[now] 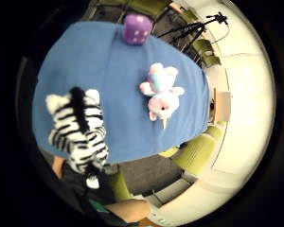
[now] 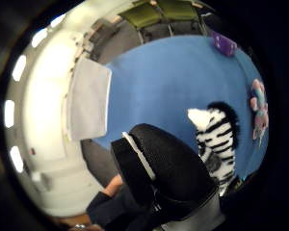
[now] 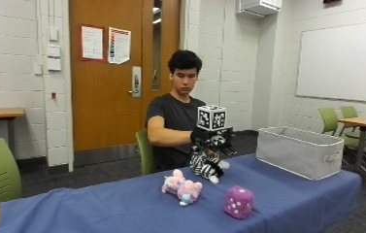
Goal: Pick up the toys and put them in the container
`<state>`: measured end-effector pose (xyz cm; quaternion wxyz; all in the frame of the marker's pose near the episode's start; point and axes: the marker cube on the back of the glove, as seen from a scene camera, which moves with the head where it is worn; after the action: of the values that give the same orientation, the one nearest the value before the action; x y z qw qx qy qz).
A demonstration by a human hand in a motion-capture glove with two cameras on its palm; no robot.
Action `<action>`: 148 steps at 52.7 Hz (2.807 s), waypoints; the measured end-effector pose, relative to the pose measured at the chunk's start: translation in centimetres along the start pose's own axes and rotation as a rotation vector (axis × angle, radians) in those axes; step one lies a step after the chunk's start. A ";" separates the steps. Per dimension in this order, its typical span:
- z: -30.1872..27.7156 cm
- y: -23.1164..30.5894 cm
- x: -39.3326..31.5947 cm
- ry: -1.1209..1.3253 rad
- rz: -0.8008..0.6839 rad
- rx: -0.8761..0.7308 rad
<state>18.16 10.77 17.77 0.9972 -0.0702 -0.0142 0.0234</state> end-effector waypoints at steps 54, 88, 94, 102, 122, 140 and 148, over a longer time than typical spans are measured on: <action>8.7 4.5 3.3 0.052 -0.022 -0.057; 3.0 -0.8 3.0 -0.045 -0.030 -0.074; -2.0 -3.3 1.4 -0.052 -0.044 -0.043; -8.7 -5.7 -1.8 -0.049 -0.062 0.026; -19.5 -8.0 -13.2 0.003 -0.156 0.179; -23.6 -6.0 -35.6 -0.049 -0.605 0.240; -22.2 -7.8 -41.9 0.061 -0.547 0.265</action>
<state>-22.60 -2.07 -4.14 0.9668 0.0663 0.0003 -0.2467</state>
